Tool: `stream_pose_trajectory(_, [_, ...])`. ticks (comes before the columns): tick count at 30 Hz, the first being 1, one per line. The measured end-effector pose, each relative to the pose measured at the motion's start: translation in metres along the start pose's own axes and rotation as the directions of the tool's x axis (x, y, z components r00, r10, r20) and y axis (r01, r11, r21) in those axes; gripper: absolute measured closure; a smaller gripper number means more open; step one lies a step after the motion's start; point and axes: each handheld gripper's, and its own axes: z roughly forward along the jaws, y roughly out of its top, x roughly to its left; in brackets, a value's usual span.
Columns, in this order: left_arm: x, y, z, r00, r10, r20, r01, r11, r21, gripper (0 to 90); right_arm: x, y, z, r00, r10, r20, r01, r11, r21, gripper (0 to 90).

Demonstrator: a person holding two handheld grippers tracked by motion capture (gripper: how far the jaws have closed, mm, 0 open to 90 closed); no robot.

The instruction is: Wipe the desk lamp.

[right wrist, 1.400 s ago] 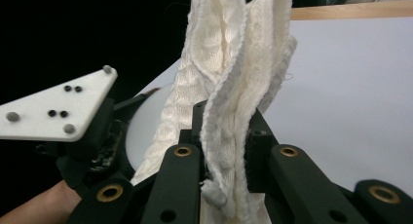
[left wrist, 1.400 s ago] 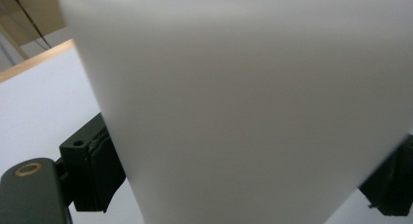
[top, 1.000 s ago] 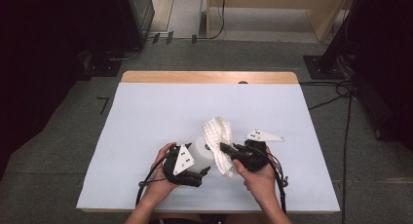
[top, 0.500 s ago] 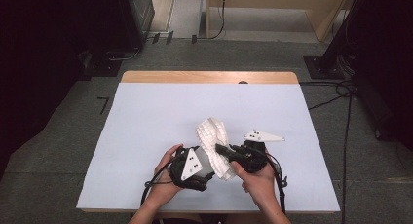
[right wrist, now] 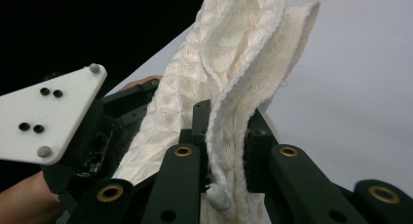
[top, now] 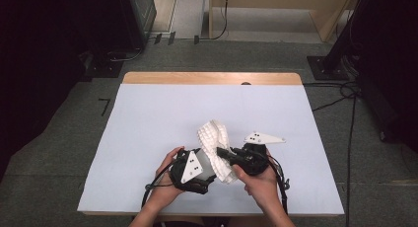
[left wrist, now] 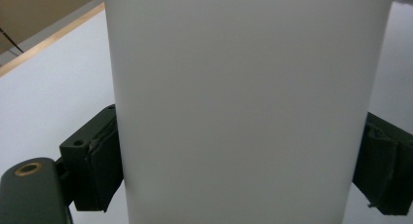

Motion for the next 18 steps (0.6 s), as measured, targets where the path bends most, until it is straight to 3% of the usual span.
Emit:
stream_pose_trajectory(3, [0.002, -0.001, 0.0, 0.9999, -0.014, 0.006, 0.014, 0.9999, -0.006, 8.8, -0.013, -0.005, -0.001, 0.9939, -0.007, 0.11, 0.007, 1.0, 0.006, 80.5])
stream_pose_trajectory(4, [0.002, -0.001, 0.0, 0.9999, -0.015, 0.007, 0.015, 0.9999, -0.008, 8.8, -0.018, -0.006, -0.002, 0.9928, 0.003, 0.12, -0.004, 1.0, 0.005, 80.6])
stream_pose_trajectory(5, [0.002, -0.001, 0.0, 0.9999, -0.012, 0.006, 0.012, 0.9999, -0.008, 8.8, -0.021, -0.007, -0.002, 0.9935, 0.025, 0.111, -0.026, 1.0, 0.005, 80.6])
stream_pose_trajectory(7, [0.001, -0.001, 0.0, 1.0, -0.008, 0.004, 0.008, 0.9999, -0.009, 8.8, -0.017, -0.006, -0.003, 0.9943, 0.024, 0.104, -0.024, 1.0, -0.003, 80.7])
stream_pose_trajectory(10, [0.002, -0.001, 0.0, 0.9999, -0.013, 0.011, 0.013, 0.9999, -0.007, 8.8, 0.002, -0.003, -0.001, 0.9995, -0.022, 0.024, 0.023, 1.0, -0.022, 80.6])
stream_pose_trajectory(13, [0.005, -0.003, -0.002, 0.9995, -0.024, 0.022, 0.024, 0.9997, -0.011, 8.8, 0.014, -0.002, 0.001, 0.998, -0.063, -0.006, 0.062, 0.998, -0.03, 80.5])
stream_pose_trajectory(15, [0.005, -0.004, -0.002, 0.9993, -0.029, 0.024, 0.03, 0.9995, -0.012, 8.8, 0.007, -0.004, 0.002, 0.9977, -0.064, 0.02, 0.064, 0.998, -0.022, 80.5])
stream_pose_trajectory(18, [0.005, -0.003, -0.002, 0.9994, -0.026, 0.022, 0.026, 0.9996, -0.014, 8.8, -0.014, -0.008, 0.001, 0.9915, -0.03, 0.126, 0.032, 0.999, -0.01, 80.6])
